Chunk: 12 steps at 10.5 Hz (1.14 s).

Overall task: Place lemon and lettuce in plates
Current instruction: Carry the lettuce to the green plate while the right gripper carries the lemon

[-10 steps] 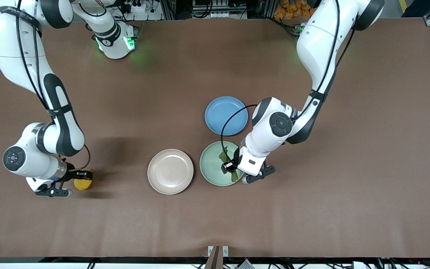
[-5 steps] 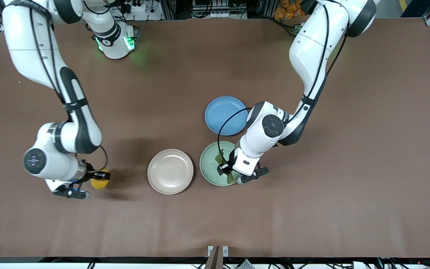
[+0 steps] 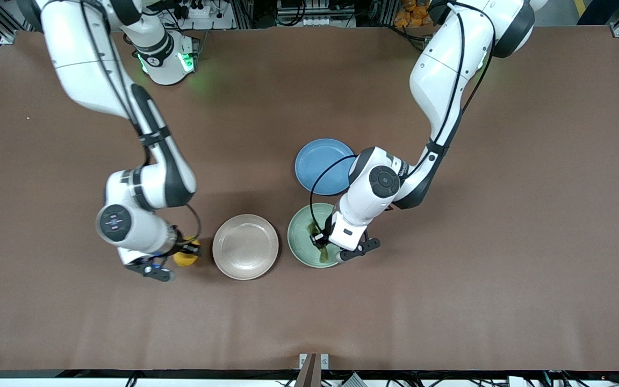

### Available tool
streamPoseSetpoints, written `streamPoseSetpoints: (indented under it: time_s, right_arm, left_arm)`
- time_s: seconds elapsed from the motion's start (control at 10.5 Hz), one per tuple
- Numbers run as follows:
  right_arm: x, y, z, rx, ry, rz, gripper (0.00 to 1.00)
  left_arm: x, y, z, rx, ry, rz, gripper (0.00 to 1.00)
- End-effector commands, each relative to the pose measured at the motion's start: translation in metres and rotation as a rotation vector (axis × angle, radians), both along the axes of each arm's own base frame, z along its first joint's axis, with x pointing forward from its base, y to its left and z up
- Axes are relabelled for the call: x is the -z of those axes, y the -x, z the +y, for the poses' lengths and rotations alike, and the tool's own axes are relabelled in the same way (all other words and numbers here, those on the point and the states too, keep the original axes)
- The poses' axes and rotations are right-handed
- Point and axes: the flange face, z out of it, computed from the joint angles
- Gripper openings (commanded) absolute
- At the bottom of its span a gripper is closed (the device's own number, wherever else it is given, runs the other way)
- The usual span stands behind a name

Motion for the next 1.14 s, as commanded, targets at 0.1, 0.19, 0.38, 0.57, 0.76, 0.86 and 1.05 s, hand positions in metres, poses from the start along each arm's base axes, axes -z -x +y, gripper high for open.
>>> streamPoseSetpoints:
  time_s: [0.1,0.19,0.38,0.57,0.76,0.86,1.05]
  right_arm:
    - [-0.011,0.010,0.077,0.136,-0.014,-0.025,0.00]
    - [-0.010,0.014,0.095,0.151,-0.021,-0.043,0.00]
    - [-0.006,0.017,0.120,0.225,-0.060,-0.094,0.00]
    - [0.010,0.024,0.137,0.253,-0.069,-0.097,0.00]
    - [0.015,0.025,0.137,0.248,-0.067,-0.095,0.00]
    - [0.014,0.027,0.140,0.231,-0.057,-0.095,0.23]
    - [0.012,0.029,0.145,0.231,-0.062,-0.100,1.00]
  left_arm:
    - [-0.009,-0.006,-0.002,-0.030,0.024,-0.014,1.00]
    - [-0.011,-0.007,-0.001,-0.033,0.025,-0.014,1.00]
    - [-0.015,-0.006,-0.002,-0.043,0.029,-0.008,1.00]
    - [-0.021,-0.005,-0.003,-0.053,0.024,0.020,1.00]
    - [-0.027,-0.002,-0.002,-0.047,0.006,0.064,1.00]
    - [-0.028,-0.002,0.001,-0.041,-0.007,0.084,1.00]
    - [-0.025,-0.002,0.011,-0.027,-0.053,0.142,1.00]
